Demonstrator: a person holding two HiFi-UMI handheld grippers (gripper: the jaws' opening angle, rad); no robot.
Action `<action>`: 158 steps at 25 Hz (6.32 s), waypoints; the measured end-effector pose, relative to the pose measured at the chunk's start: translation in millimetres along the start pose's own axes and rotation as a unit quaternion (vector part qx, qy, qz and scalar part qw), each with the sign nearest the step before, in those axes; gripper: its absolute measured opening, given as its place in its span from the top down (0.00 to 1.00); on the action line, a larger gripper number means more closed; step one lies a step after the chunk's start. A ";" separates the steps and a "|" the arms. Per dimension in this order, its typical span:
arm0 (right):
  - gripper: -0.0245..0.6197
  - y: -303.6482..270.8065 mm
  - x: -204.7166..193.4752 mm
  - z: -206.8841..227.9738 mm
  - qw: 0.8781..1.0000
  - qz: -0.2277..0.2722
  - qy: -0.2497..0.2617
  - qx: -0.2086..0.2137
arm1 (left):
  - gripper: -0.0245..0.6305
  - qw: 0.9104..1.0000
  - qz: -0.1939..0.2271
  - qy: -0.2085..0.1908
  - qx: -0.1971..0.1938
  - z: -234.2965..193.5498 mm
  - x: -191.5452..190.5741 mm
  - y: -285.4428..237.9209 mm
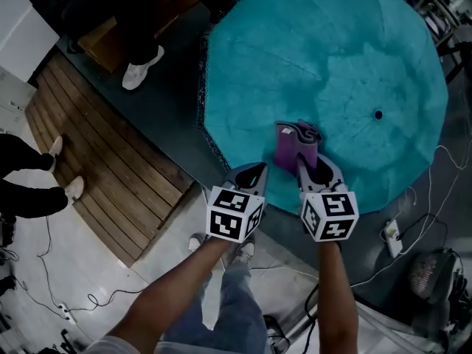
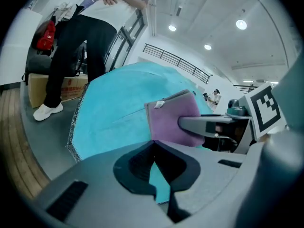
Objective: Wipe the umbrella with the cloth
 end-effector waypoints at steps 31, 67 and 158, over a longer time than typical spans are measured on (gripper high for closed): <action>0.84 71.5 11.4 177.9 0.983 0.037 -0.142 -0.113 | 0.96 0.996 -0.027 -0.060 -0.052 98.1 55.4 -70.1; 0.84 150.3 -223.4 421.8 0.914 -0.081 -0.266 -0.295 | 0.96 0.963 -0.125 -0.184 -0.154 252.7 30.2 -239.3; 0.84 159.8 -116.6 145.1 0.859 0.141 -0.464 -0.162 | 0.96 0.941 -0.158 -0.230 -0.192 194.4 10.5 -153.4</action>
Point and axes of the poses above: the fingertips, and each gripper's own axes: y backward along the fingers, z to its right, x out of its top, the point moved 9 cm from there along y, backward along the fingers, and after that the axes turned 13 degrees about -x, right-handed, at the moved point
